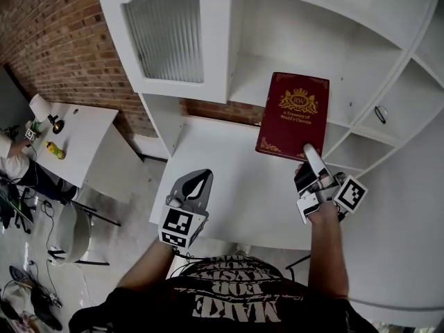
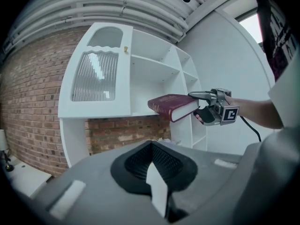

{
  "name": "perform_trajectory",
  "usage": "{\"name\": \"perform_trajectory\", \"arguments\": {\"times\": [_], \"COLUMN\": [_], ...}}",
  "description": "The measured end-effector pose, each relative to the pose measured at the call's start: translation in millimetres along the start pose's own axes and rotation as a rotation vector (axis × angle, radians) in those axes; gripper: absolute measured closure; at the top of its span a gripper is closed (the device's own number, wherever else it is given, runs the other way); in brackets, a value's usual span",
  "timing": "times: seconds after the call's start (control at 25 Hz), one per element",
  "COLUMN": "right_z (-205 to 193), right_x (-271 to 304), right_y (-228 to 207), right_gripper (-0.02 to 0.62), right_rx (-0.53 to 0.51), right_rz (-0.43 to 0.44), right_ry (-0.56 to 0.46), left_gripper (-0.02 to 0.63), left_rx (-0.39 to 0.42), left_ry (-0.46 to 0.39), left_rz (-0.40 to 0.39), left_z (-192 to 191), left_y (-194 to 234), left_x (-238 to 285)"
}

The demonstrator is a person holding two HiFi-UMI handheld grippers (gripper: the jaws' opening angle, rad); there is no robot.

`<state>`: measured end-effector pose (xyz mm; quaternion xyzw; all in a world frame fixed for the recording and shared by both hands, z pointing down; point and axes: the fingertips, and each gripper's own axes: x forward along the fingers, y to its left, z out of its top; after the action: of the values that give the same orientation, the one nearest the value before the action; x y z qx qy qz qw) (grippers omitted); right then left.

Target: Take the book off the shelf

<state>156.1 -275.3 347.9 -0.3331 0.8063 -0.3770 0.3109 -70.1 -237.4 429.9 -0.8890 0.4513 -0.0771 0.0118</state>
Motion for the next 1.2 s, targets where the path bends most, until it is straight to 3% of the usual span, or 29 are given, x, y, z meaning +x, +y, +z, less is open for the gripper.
{"name": "perform_trajectory", "arguments": {"times": [0.28,0.48,0.6,0.68,0.96,1.2], "right_z": [-30,-52,-59,-62,-64,-59], "right_x": [-27,-33,-37,-40,-49,-50], "right_y": [10,18,27,36,76,103], "right_gripper": [0.316,0.316,0.316,0.316,0.316,0.316], "right_rx": [0.179,0.271,0.290,0.294,0.233,0.102], "right_rz": [0.037,0.066,0.086,0.099,0.158,0.173], "right_ry": [-0.051,-0.069,-0.082,-0.088,-0.104,-0.119], "left_gripper": [0.606,0.606,0.604,0.570,0.549,0.552], "left_rx": [-0.015,-0.082,-0.074,-0.054,-0.036,-0.011], "left_ry": [-0.021,-0.044,-0.061,-0.075,-0.125,-0.116], "left_rz": [-0.044,-0.147,-0.206,-0.223,-0.234,-0.215], "left_z": [6,22,34,43,65,60], "left_y": [-17,-36,-49,-55,-62,-51], "left_x": [-20,-18,-15,-17,-33,-41]}}
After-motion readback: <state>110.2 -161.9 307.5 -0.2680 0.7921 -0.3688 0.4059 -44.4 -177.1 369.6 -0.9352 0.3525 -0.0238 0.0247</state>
